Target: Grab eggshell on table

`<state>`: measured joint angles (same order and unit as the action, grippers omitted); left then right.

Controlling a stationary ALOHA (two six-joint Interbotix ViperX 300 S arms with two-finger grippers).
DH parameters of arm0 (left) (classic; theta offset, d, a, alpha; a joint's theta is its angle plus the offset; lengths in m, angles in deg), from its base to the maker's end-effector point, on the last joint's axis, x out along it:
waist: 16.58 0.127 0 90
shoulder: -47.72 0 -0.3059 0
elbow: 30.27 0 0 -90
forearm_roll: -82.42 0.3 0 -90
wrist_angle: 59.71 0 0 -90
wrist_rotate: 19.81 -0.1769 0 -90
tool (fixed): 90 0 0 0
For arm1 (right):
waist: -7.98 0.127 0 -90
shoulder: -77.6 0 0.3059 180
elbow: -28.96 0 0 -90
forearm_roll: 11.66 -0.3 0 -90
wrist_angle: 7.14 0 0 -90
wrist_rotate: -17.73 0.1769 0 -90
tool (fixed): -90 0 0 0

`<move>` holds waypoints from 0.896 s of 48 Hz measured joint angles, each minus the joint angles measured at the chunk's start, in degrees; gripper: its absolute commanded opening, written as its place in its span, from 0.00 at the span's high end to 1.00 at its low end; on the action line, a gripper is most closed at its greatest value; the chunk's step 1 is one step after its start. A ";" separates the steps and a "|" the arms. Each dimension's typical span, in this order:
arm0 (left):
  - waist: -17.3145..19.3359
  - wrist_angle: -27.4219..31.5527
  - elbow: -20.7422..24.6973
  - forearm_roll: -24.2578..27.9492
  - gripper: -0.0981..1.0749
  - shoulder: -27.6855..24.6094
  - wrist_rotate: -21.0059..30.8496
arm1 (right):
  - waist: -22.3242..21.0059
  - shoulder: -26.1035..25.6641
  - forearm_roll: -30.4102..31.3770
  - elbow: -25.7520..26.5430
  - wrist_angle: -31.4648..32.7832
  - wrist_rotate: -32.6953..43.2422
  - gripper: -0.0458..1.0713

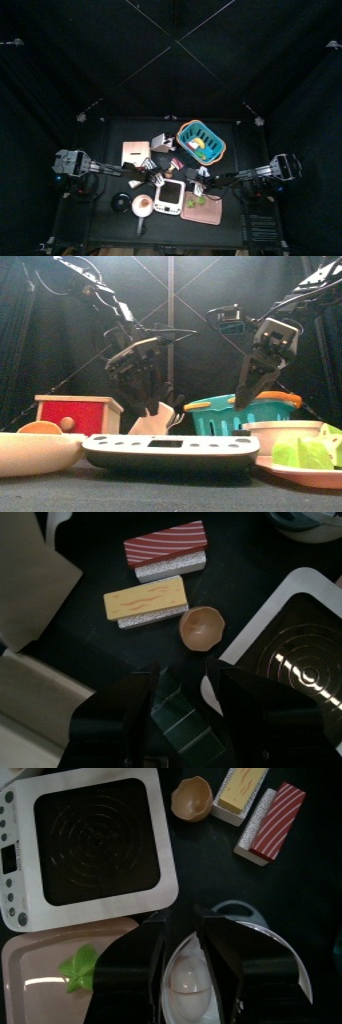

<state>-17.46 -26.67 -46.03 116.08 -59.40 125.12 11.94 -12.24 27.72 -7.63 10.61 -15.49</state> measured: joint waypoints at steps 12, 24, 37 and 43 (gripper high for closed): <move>0.35 0.00 3.25 0.09 0.22 -4.22 0.00 | 0.00 -0.35 -0.09 -0.62 0.00 -0.09 0.35; 0.79 -0.09 5.01 0.26 0.22 -7.38 0.09 | 0.09 -1.49 0.00 -1.58 0.00 -0.09 0.35; 2.90 -1.05 5.45 0.35 0.24 -9.93 0.18 | 0.00 -2.29 -0.09 -2.20 0.00 0.00 0.35; 3.52 -2.55 5.45 0.35 0.31 -10.55 0.44 | 0.00 -2.29 -0.18 -2.46 0.00 0.00 0.35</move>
<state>-13.94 -29.22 -40.58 116.43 -69.94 125.56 11.94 -14.53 27.54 -10.09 10.61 -15.49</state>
